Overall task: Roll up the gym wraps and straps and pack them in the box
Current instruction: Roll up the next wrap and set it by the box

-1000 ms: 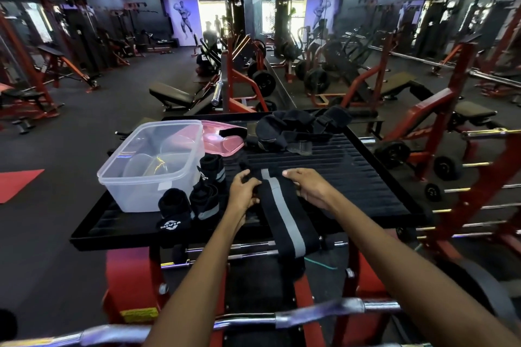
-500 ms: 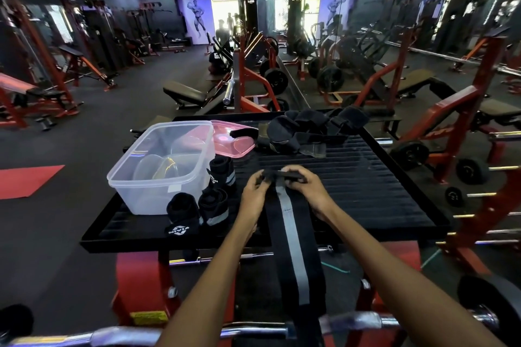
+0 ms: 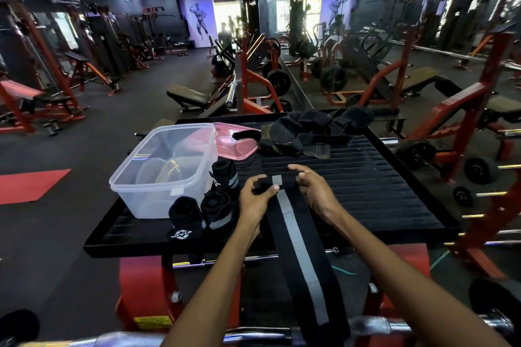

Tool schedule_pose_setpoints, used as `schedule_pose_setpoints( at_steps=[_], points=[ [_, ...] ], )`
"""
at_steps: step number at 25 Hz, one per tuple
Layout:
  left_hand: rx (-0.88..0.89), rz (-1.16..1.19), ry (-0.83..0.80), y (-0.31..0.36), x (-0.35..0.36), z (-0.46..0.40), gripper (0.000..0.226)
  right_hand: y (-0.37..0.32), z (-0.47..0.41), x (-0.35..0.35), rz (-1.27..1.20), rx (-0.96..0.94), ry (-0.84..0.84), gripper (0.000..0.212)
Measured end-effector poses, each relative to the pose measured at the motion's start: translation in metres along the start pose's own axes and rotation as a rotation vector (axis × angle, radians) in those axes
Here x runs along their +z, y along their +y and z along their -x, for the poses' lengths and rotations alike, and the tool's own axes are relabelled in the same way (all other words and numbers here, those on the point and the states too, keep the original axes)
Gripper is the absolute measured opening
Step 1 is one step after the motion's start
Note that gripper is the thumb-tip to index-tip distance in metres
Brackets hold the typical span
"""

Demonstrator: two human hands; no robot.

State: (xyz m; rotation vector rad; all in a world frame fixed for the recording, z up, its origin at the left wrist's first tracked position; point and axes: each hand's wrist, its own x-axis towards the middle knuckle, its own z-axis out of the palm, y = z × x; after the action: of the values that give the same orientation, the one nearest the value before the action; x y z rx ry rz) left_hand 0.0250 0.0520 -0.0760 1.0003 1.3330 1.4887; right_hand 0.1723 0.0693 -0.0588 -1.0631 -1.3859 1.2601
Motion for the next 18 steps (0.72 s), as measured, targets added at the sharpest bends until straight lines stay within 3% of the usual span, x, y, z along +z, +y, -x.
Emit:
schedule_pose_setpoints(
  at_steps=[3,7,12,18],
  points=[
    [0.076,-0.013,-0.022,0.0005,0.0,0.0003,0.029,0.0079,-0.0021,-0.0022,0.069,-0.068,-0.016,0.021],
    [0.093,0.006,-0.014,0.0013,0.0023,0.0008,0.008,0.0072,-0.0022,-0.0043,0.045,-0.125,0.006,0.022],
    [0.139,-0.117,-0.053,0.0007,0.0017,-0.0005,0.024,0.0079,-0.003,-0.0017,0.051,-0.146,0.03,0.014],
    [0.062,-0.161,-0.019,-0.0057,0.0037,-0.0043,0.019,0.0108,-0.0026,-0.0052,0.123,-0.211,0.028,0.018]
  ],
)
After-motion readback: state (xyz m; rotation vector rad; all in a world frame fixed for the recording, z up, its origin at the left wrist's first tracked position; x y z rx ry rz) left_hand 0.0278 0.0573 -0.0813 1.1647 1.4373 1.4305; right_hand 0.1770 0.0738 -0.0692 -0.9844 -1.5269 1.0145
